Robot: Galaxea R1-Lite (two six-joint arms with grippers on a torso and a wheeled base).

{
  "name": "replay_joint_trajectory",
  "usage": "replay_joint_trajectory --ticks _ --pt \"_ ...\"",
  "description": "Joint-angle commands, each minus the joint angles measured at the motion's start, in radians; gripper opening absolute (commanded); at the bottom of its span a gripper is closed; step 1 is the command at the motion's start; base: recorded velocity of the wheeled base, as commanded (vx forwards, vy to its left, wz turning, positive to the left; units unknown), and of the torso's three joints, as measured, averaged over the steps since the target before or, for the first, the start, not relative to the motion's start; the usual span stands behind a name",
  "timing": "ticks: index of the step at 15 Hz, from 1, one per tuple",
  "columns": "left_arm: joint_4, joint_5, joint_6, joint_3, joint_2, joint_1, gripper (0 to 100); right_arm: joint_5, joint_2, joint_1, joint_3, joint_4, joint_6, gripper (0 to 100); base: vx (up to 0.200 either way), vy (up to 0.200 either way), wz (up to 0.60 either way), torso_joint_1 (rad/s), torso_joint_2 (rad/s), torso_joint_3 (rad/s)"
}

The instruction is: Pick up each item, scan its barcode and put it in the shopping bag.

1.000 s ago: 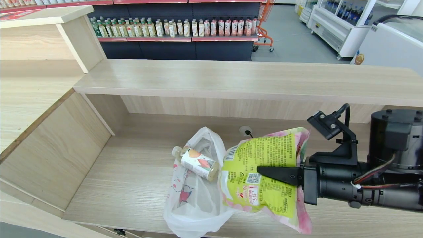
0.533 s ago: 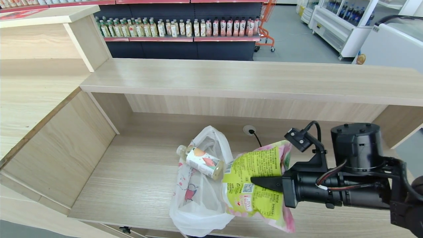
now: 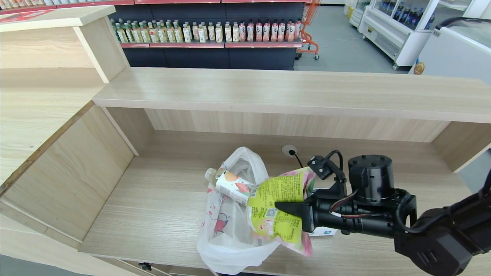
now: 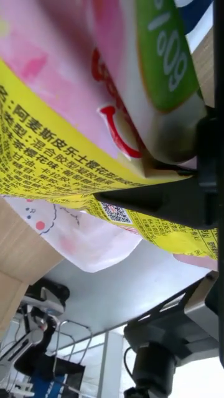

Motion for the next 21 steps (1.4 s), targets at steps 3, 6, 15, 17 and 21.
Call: replay_joint_trajectory --ticks 3,6,15,17,21 --pt "0.000 0.000 0.000 0.000 0.000 0.000 100 -0.003 0.126 0.006 -0.012 -0.021 -0.007 0 0.000 0.000 0.00 0.000 0.00 0.000" --pt "0.000 0.000 0.000 0.000 0.000 0.000 100 0.016 0.177 -0.001 -0.018 -0.134 0.004 0 0.000 0.000 0.00 0.000 0.00 0.000" --pt "0.000 0.000 0.000 0.000 0.000 0.000 100 0.140 0.249 -0.014 -0.025 -0.170 -0.068 0 0.000 0.000 0.00 0.000 0.00 0.000" --pt "0.000 0.000 0.000 0.000 0.000 -0.001 100 0.158 0.250 -0.018 -0.037 -0.168 -0.077 0 0.000 0.000 0.00 0.000 0.00 0.000" --pt "0.000 0.000 0.000 0.000 0.000 0.000 100 0.200 0.244 -0.047 -0.150 -0.070 -0.071 0 0.000 0.000 0.00 0.000 0.00 0.000"
